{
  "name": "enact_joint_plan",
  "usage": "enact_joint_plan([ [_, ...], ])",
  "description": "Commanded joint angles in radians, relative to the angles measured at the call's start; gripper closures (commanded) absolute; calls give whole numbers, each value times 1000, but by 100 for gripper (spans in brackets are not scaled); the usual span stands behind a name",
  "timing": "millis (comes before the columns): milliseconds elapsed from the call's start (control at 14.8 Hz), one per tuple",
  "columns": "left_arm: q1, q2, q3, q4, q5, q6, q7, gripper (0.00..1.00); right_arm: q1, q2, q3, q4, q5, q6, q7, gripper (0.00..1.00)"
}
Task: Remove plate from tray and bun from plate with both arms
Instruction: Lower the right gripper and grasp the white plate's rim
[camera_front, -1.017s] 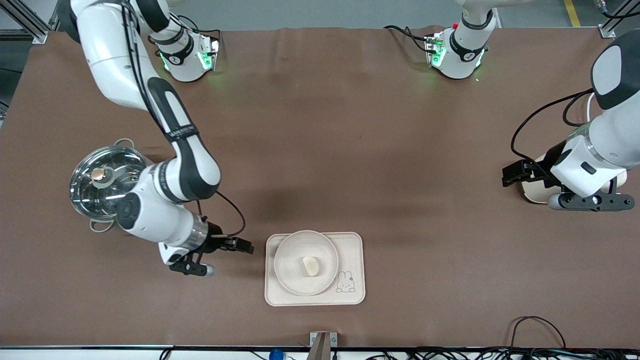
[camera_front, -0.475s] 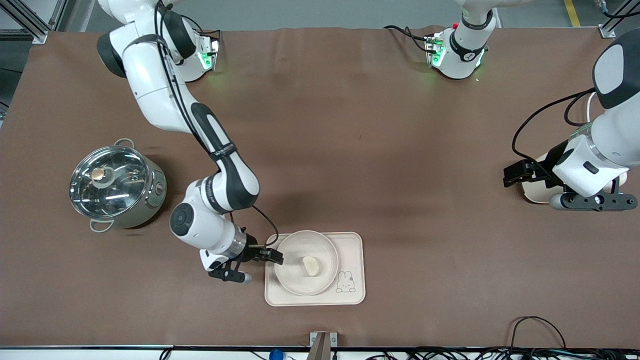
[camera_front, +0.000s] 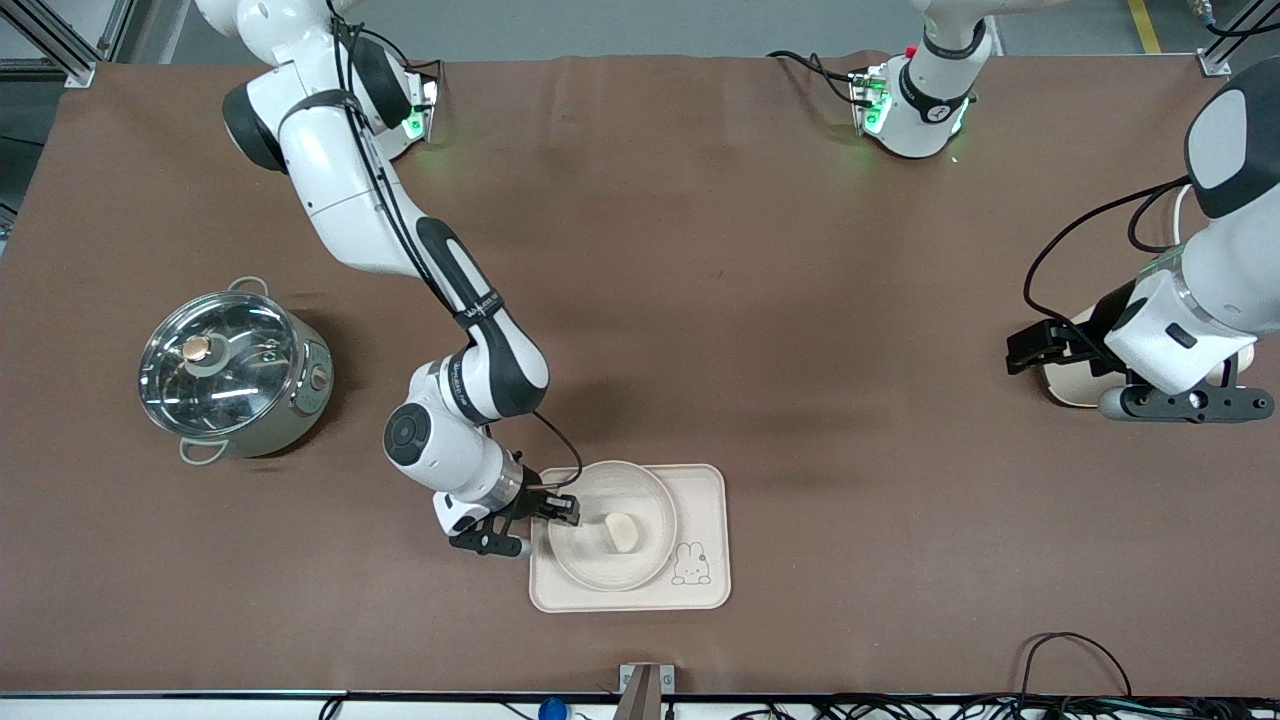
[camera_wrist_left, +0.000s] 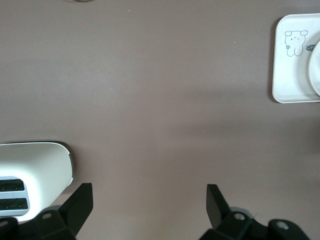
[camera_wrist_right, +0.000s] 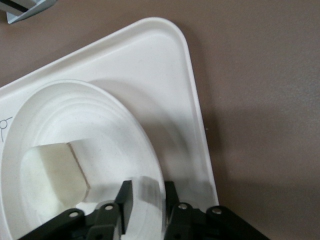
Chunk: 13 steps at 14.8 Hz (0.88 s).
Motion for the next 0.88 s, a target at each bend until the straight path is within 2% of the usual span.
enact_joint_plan([
  [0,-3,7,-2,13,13,1,-12,0,-1,33,-4,31,16,27,-25,100],
  [203,-1,7,-2,11,13,0,-12,0,-4,24,-1,29,21,26,-39,100],
  [339,-1,7,-2,11,13,1,-12,0,-9,-19,5,17,24,7,-41,100],
  [407,-1,7,-2,11,13,1,-12,0,-22,-46,36,-7,29,-28,-45,100],
  [610,-1,8,-2,11,13,1,-12,0,-84,-192,130,-215,30,-43,-96,100],
  [814,0,8,-2,11,11,0,-12,0,-166,-310,240,-445,30,45,-134,100],
])
